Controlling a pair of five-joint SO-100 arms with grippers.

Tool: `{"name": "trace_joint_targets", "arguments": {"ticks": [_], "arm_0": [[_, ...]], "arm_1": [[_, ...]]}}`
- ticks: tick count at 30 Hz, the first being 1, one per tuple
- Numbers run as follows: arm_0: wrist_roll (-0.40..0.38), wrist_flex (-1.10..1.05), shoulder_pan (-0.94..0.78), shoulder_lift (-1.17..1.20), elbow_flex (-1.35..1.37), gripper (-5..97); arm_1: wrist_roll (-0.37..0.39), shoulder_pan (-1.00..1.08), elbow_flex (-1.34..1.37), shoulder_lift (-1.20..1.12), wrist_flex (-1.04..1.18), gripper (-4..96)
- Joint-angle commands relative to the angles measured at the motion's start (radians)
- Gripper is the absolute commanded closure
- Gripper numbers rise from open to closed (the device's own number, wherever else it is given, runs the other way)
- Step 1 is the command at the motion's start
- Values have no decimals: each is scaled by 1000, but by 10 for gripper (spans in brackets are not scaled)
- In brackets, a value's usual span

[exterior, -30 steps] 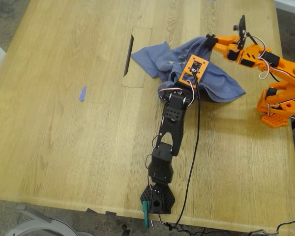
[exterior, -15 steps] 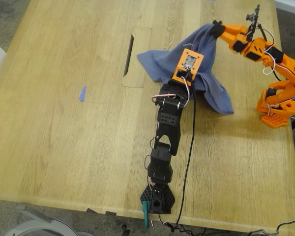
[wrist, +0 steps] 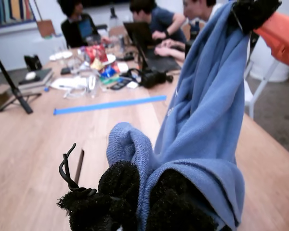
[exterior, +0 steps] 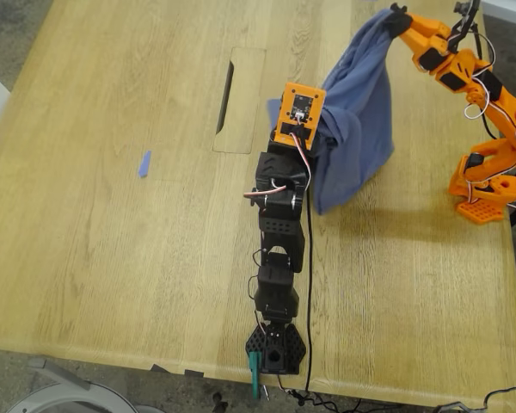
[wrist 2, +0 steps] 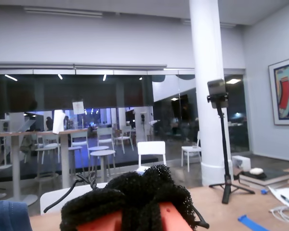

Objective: Fold a T-shirt

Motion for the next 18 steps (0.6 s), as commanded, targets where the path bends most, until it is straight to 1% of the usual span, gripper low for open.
{"name": "trace_joint_targets", "arguments": {"ticks": [1, 18], "arm_0": [[9, -117, -12, 114, -71, 917], [-5, -258, -12, 161, -127, 918]], "arm_1": [[-9, 17, -117, -2, -31, 913], [-6, 14, -196, 0, -72, 913]]}}
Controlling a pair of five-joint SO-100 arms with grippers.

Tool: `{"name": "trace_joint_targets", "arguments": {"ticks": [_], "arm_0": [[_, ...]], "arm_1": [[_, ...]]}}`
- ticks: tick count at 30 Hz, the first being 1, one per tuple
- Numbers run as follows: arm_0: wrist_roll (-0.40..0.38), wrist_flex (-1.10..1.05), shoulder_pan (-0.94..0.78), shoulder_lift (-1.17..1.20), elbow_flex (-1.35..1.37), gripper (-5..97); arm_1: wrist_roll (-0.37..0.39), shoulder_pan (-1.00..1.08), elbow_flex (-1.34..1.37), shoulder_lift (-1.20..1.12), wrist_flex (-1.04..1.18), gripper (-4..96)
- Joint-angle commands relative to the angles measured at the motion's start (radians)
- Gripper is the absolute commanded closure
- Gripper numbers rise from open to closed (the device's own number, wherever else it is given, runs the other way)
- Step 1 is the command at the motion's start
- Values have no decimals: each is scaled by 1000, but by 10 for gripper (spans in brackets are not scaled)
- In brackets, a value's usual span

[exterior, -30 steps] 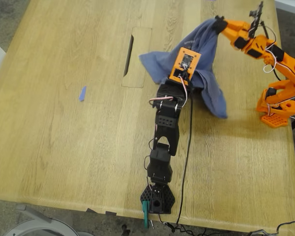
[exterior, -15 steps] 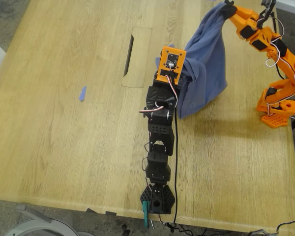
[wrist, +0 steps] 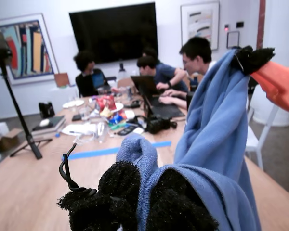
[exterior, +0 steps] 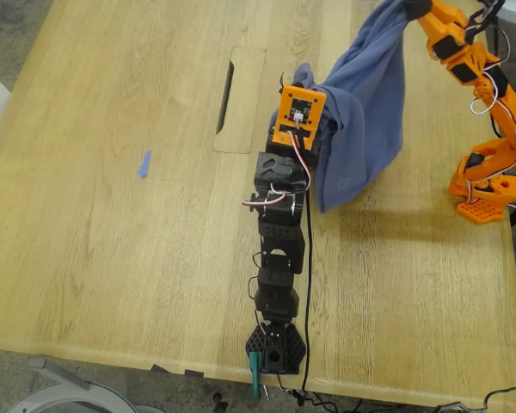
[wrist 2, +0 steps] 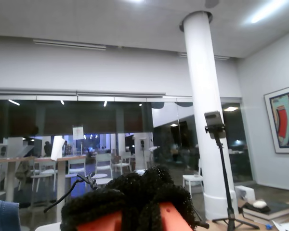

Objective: Fold a T-shirt

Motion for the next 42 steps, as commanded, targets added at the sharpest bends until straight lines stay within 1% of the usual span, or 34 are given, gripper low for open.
{"name": "trace_joint_targets", "arguments": {"ticks": [1, 5, 9, 17, 22, 30, 42], "arm_0": [[-6, -86, -12, 132, -86, 918], [-20, -146, -15, 133, -92, 918], [-35, -153, -2, 133, -109, 918], [-18, -160, 34, 133, -163, 918], [-25, -166, 46, 133, -198, 918], [0, -172, 137, 133, -233, 918], [9, -153, 264, 133, -304, 918]], "arm_1": [[-5, -5, -87, 11, -29, 913], [-6, -26, -100, 23, -28, 913], [-9, -66, -104, 40, -17, 913], [-3, -86, -135, 58, -12, 913], [-5, -78, -138, 83, -12, 913], [5, -103, -120, 146, 18, 913], [9, -161, -92, 242, 117, 913]]}}
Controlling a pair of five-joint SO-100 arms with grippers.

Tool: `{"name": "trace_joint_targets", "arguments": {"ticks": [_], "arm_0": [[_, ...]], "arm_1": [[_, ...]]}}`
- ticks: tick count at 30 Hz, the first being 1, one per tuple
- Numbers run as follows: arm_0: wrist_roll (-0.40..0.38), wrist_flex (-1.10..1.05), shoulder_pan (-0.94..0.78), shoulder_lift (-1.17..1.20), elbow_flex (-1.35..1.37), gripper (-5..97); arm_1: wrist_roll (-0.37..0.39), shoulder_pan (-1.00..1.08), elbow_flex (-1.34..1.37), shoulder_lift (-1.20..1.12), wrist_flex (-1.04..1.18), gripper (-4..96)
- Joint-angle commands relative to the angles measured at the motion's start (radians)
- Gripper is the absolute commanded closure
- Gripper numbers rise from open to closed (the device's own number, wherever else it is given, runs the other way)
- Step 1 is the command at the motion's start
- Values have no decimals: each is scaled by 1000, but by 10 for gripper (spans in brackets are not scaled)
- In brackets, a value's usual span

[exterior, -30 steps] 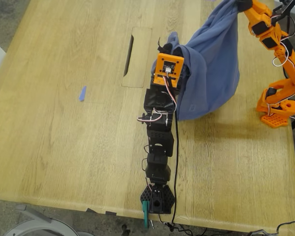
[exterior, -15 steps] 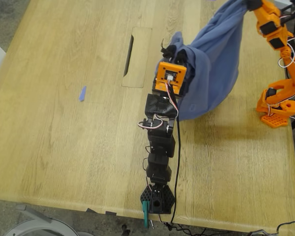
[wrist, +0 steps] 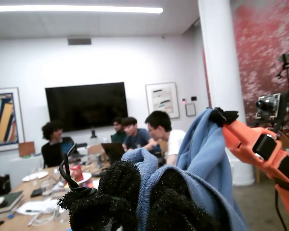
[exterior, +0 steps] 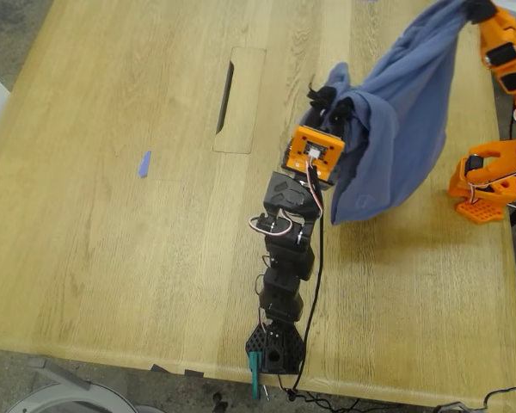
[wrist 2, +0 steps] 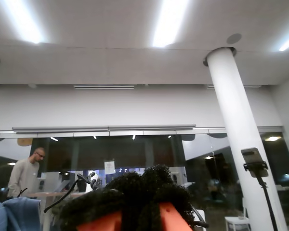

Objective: Fold a T-shirt

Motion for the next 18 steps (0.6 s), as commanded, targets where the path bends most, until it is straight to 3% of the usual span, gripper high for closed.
{"name": "trace_joint_targets", "arguments": {"ticks": [1, 18], "arm_0": [[8, -35, 35, 129, -81, 918], [-3, 40, 115, 146, -186, 918]], "arm_1": [[5, -15, -17, 51, 31, 913], [11, -46, -89, 101, 202, 913]]}}
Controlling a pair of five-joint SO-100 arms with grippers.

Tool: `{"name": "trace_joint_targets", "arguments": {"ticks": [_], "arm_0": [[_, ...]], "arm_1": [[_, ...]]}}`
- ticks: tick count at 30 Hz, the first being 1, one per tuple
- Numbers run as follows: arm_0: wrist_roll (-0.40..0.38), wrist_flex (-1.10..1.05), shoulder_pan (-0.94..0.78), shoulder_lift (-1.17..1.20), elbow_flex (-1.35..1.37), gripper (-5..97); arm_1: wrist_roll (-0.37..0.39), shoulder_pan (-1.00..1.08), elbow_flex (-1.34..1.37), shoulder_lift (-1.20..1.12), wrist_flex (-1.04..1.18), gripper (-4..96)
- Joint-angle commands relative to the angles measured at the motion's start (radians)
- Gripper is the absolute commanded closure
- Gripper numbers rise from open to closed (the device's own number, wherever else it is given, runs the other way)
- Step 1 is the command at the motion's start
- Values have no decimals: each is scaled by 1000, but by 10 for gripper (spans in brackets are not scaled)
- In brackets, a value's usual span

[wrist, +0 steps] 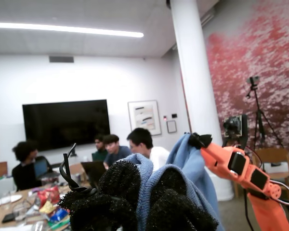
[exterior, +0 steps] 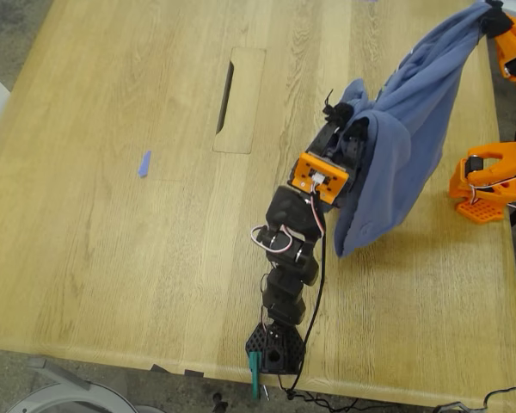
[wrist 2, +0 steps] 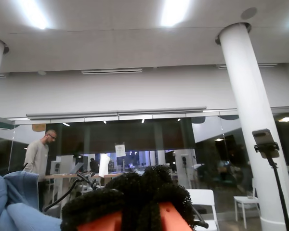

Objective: Fold a T-shirt

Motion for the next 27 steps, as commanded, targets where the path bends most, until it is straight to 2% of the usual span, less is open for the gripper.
{"name": "trace_joint_targets", "arguments": {"ticks": [1, 6, 15, 27], "arm_0": [[-15, -9, 12, 138, -69, 918], [-6, 23, 81, 135, -71, 918], [-8, 158, 186, 152, -106, 918], [-2, 235, 282, 189, -107, 918]], "arm_1": [[3, -3, -63, 31, 11, 913], [8, -9, -72, 40, 43, 913], [18, -25, -192, 46, 233, 913], [9, -57, -250, 44, 314, 912]]}}
